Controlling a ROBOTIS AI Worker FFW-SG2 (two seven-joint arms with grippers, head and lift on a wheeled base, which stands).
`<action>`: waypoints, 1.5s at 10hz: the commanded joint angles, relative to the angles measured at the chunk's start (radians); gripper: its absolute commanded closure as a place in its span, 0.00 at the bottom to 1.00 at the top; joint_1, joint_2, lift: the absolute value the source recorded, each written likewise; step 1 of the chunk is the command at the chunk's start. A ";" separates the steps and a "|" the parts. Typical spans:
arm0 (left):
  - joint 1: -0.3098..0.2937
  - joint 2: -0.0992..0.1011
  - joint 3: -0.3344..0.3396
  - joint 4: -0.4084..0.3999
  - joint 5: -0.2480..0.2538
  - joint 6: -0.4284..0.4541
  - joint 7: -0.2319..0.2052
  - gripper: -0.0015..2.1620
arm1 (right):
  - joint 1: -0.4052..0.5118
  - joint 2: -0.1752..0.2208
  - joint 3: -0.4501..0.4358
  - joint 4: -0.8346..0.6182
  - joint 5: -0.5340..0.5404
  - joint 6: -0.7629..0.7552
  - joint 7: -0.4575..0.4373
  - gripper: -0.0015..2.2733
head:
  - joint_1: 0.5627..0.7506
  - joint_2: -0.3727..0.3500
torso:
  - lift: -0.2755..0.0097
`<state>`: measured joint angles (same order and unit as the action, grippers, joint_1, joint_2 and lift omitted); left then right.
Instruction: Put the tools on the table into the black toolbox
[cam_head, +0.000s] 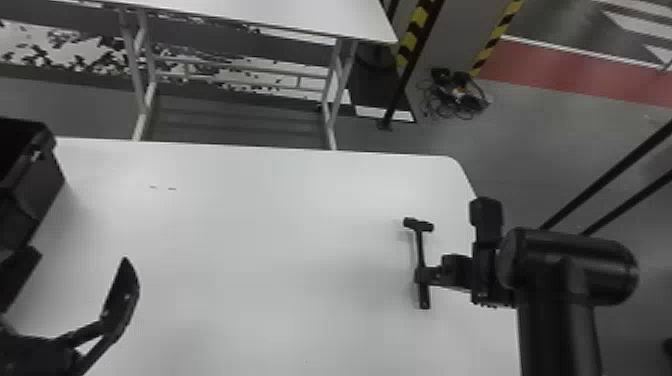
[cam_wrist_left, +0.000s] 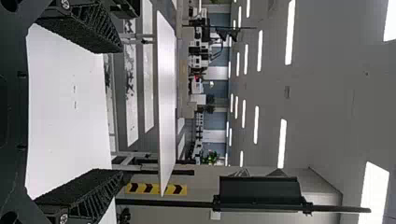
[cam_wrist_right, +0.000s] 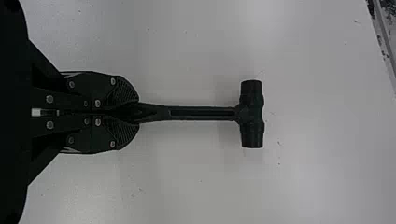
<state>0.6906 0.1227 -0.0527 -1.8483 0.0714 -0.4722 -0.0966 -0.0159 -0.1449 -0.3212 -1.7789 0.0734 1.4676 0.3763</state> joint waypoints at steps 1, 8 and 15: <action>0.003 0.000 0.007 -0.026 0.001 0.014 -0.003 0.03 | 0.025 0.004 -0.003 -0.053 -0.004 -0.005 0.000 0.99 | 0.70 0.14 | 0.70; -0.029 -0.012 -0.021 -0.206 0.117 0.367 -0.161 0.03 | 0.292 0.015 -0.001 -0.287 -0.053 -0.306 0.050 0.99 | 0.70 0.10 | 0.70; -0.102 -0.034 -0.090 -0.285 0.223 0.751 -0.276 0.03 | 0.479 0.016 0.108 -0.528 -0.047 -0.444 0.064 0.99 | 0.70 0.05 | 0.70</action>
<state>0.5943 0.0897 -0.1357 -2.1318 0.2898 0.2528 -0.3736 0.4528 -0.1288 -0.2248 -2.2930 0.0238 1.0372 0.4405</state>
